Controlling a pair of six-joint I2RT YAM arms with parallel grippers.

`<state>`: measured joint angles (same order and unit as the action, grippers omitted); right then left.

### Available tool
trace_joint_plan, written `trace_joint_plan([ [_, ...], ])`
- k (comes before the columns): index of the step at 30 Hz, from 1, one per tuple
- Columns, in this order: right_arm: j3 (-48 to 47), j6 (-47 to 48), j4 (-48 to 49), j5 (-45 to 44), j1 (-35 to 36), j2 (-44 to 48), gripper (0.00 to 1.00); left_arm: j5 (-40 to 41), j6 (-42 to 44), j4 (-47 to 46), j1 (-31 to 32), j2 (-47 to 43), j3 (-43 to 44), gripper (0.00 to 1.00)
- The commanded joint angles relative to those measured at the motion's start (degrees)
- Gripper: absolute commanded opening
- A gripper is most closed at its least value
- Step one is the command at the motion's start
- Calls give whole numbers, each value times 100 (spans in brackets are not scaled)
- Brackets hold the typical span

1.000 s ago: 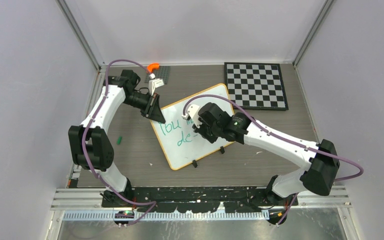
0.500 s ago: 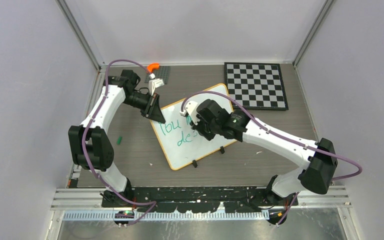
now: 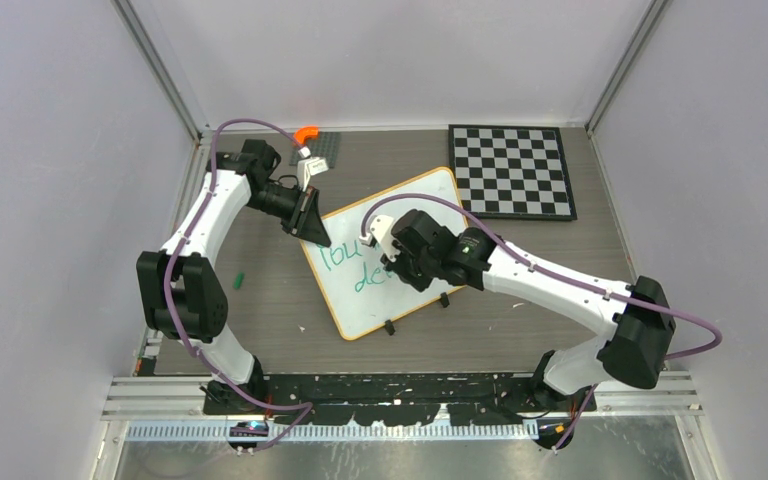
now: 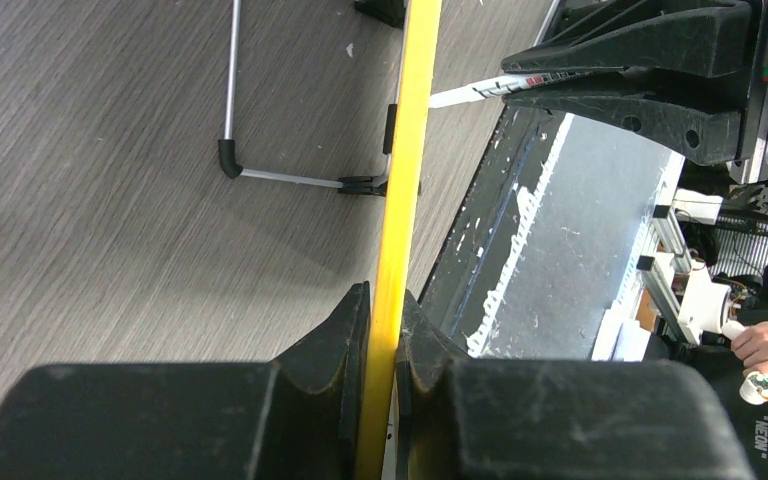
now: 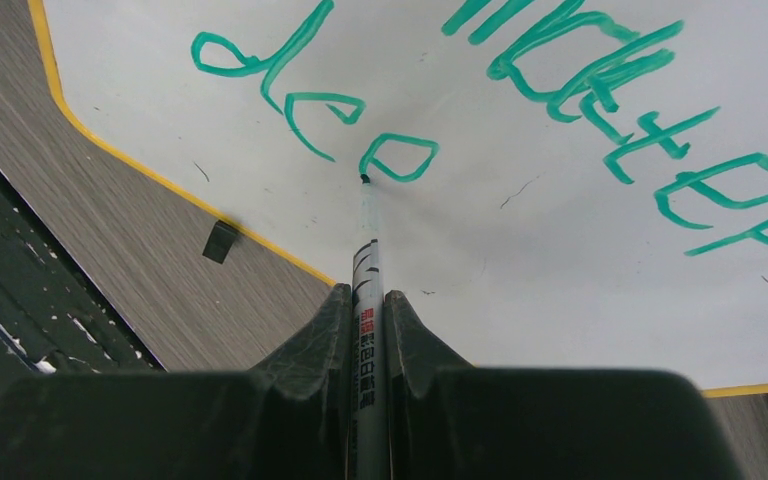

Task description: Write a sentence on the whiteboard

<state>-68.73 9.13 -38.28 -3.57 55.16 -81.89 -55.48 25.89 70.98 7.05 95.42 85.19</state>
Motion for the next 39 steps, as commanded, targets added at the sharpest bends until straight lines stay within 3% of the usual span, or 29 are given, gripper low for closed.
trace_joint_plan([
  [1,8,94,67,-300,-37,263,0,260,-100,-133,2,9,15,0],
  [39,-344,235,18,-224,-507,208,0,284,-83,-118,9,65,51,0],
])
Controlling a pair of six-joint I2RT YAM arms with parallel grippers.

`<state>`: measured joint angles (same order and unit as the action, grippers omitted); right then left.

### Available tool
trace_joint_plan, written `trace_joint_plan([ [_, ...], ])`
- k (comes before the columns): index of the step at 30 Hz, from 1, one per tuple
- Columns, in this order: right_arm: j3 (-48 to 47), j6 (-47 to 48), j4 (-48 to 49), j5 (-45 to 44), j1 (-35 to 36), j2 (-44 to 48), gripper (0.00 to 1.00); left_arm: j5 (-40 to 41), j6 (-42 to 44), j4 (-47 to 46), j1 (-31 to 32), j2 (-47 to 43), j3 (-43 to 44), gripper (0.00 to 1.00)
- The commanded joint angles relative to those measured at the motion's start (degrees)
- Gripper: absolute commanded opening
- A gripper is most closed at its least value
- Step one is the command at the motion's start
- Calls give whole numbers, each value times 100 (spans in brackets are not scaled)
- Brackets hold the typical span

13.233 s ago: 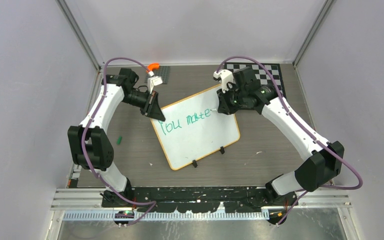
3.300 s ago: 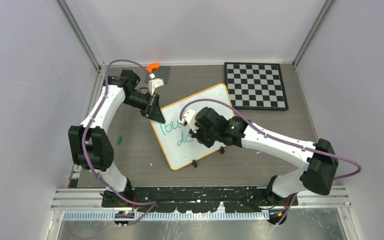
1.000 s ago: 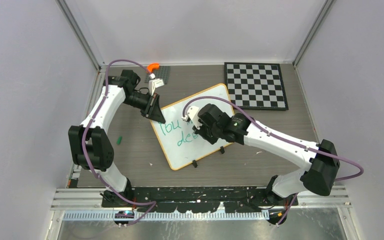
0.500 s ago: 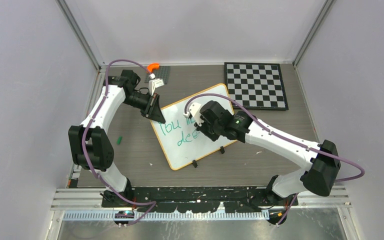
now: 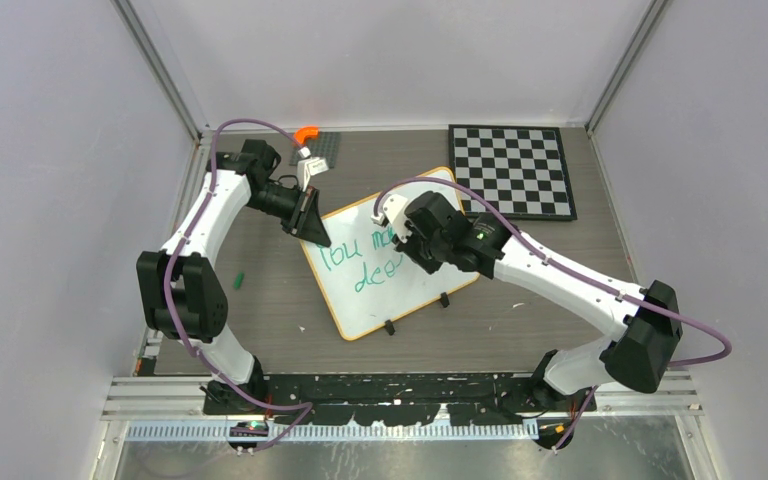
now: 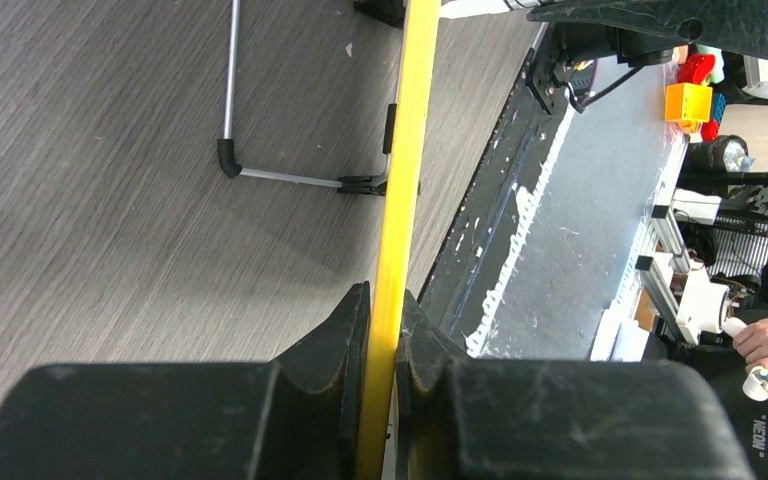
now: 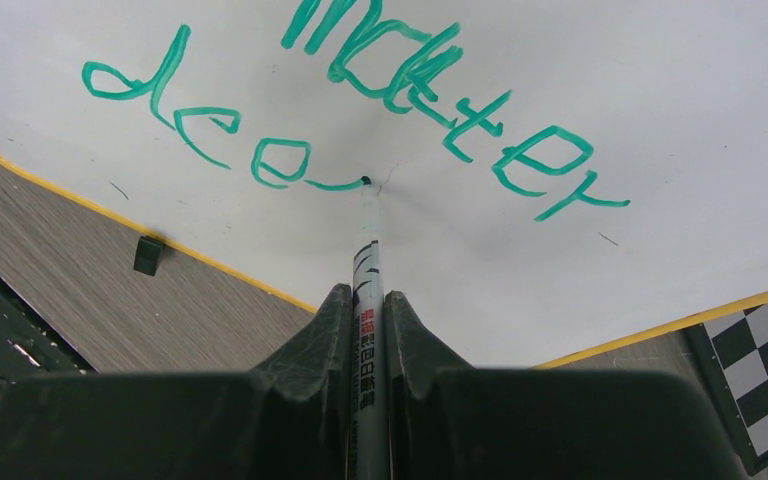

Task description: Write a sentence on the whiteboard

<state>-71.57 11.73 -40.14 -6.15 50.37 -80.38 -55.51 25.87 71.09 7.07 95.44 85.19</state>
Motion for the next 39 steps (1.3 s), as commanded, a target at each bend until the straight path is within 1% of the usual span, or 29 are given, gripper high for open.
trace_joint_plan([
  [1,3,-60,191,65,-32,74,0,285,-78,-128,5,68,45,0],
  [8,520,-185,151,211,3,224,0,271,-79,-146,7,46,16,0],
  [14,708,-321,249,341,221,119,0,242,-80,-146,7,70,25,0],
  [20,414,-351,202,533,400,-116,0,259,-82,-139,5,69,33,0],
  [24,219,-329,116,536,395,53,0,257,-80,-130,5,37,18,0],
  [31,132,-340,57,484,83,409,0,233,-82,-128,5,36,31,0],
  [35,86,-252,59,219,-48,387,0,233,-87,-130,6,42,38,0],
  [39,40,-241,108,215,-89,315,0,220,-90,-124,14,42,38,0],
])
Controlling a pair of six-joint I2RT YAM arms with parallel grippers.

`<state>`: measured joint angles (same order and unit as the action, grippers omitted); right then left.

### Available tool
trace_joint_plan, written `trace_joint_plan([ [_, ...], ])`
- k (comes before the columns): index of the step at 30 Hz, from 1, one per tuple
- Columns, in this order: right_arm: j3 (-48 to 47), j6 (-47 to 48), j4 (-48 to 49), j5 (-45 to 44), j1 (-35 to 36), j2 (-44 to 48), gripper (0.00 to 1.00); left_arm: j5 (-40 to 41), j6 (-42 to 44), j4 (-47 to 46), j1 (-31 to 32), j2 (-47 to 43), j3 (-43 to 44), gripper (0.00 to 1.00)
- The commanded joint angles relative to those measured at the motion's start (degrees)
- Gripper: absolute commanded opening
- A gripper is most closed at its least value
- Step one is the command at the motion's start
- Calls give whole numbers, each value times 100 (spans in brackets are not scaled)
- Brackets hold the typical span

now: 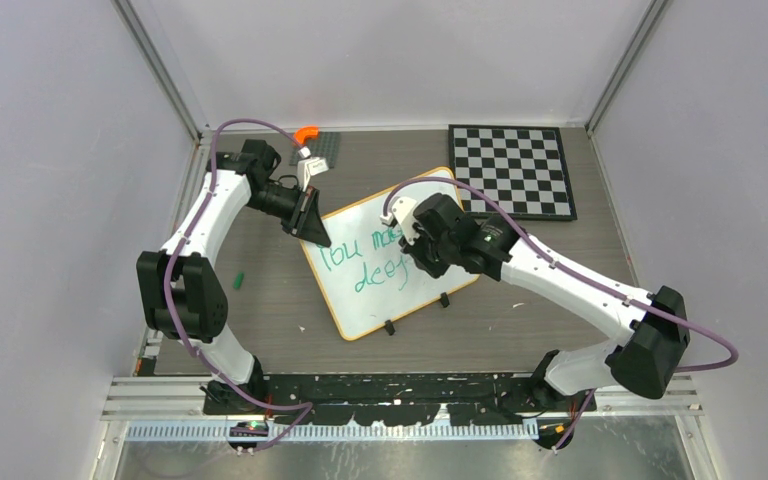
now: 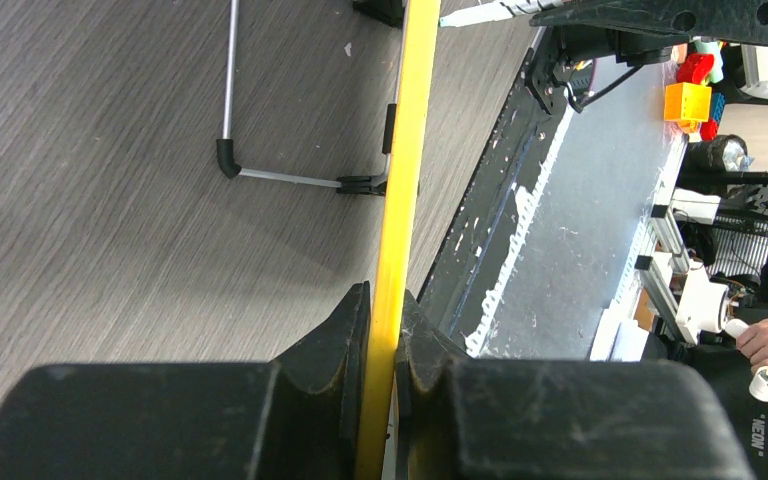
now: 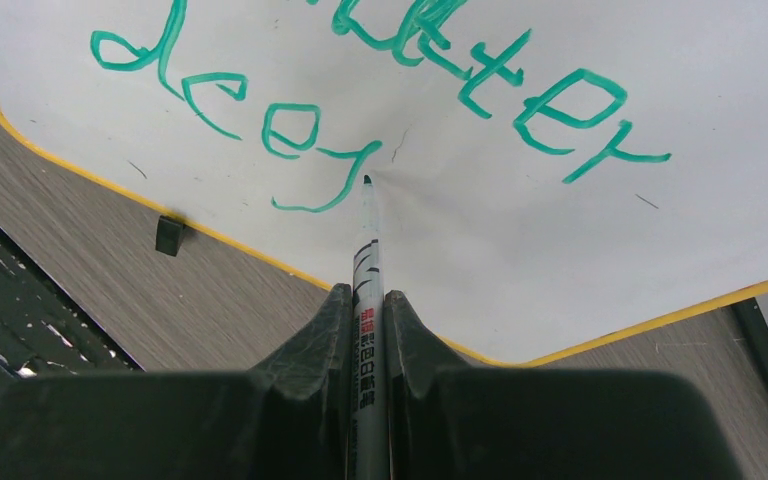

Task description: Write a sentence on the whiteboard

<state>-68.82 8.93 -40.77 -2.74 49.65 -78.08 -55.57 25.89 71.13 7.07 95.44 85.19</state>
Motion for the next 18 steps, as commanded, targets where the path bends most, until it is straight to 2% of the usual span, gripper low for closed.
trace_joint_plan([
  [1,-233,31,187,-125,-24,69,0,230,-93,-126,14,41,34,0],
  [18,-266,127,281,-159,-192,-113,0,266,-92,-135,16,59,29,0],
])
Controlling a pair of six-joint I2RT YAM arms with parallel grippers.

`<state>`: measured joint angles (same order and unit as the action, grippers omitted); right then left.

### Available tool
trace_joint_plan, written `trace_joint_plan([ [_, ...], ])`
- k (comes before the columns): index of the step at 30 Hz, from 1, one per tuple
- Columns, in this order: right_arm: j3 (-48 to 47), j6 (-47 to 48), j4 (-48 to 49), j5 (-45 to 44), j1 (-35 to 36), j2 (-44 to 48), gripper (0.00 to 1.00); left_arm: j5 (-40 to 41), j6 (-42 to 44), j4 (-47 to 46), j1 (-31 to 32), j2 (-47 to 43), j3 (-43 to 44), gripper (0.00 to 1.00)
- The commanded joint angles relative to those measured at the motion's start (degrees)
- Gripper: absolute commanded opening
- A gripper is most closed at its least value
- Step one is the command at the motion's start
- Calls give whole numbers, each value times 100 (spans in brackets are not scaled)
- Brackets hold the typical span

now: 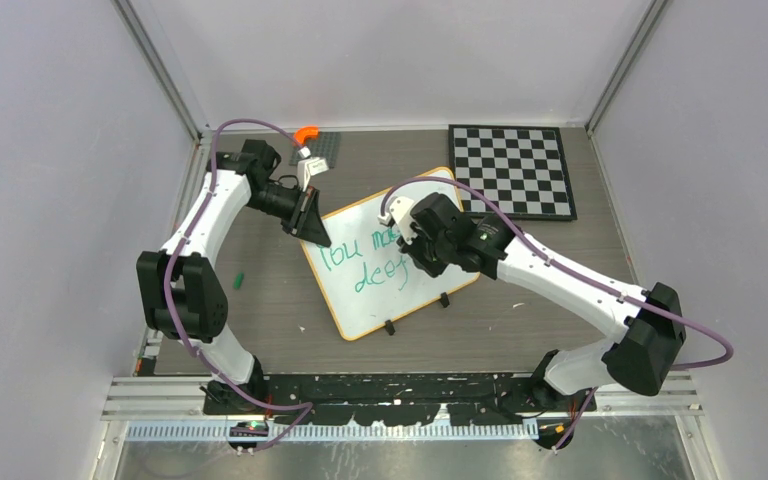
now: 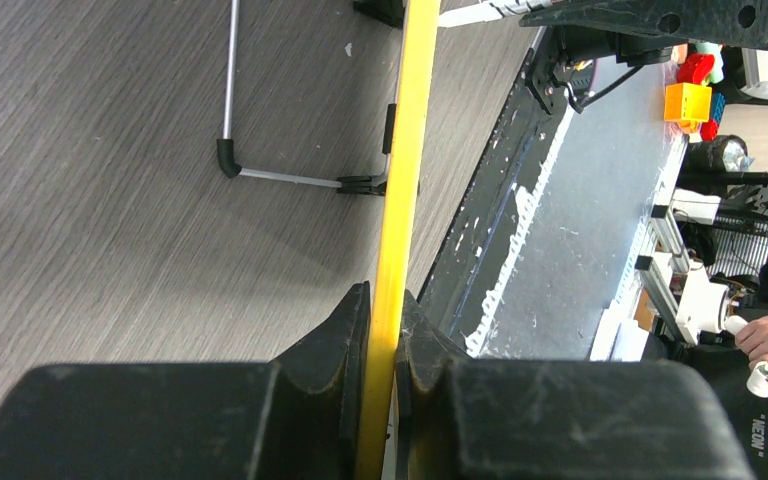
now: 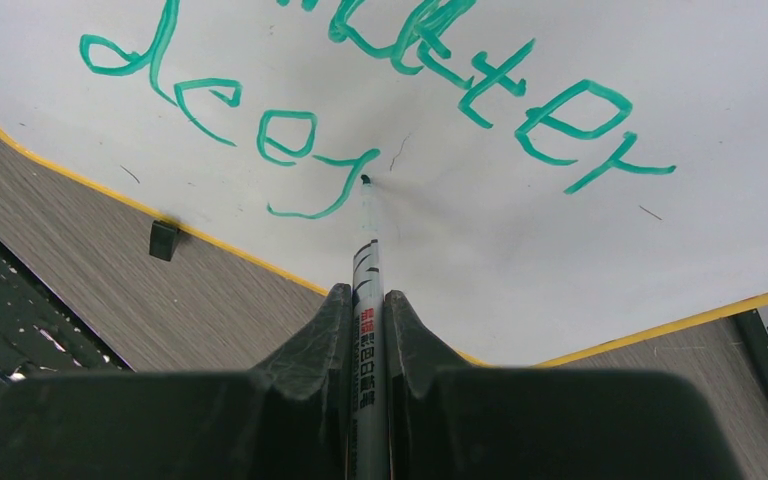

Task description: Write a sentence on the whiteboard

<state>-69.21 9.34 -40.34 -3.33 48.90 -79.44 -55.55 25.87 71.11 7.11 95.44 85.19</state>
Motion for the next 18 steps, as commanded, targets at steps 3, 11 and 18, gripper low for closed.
trace_joint_plan([
  [3,-220,77,228,-123,-201,73,0,266,-95,-122,9,80,68,0],
  [11,-2,37,149,-77,-237,200,0,263,-94,-123,10,95,68,0],
  [18,121,-48,138,30,-232,228,0,264,-96,-124,19,96,77,0],
])
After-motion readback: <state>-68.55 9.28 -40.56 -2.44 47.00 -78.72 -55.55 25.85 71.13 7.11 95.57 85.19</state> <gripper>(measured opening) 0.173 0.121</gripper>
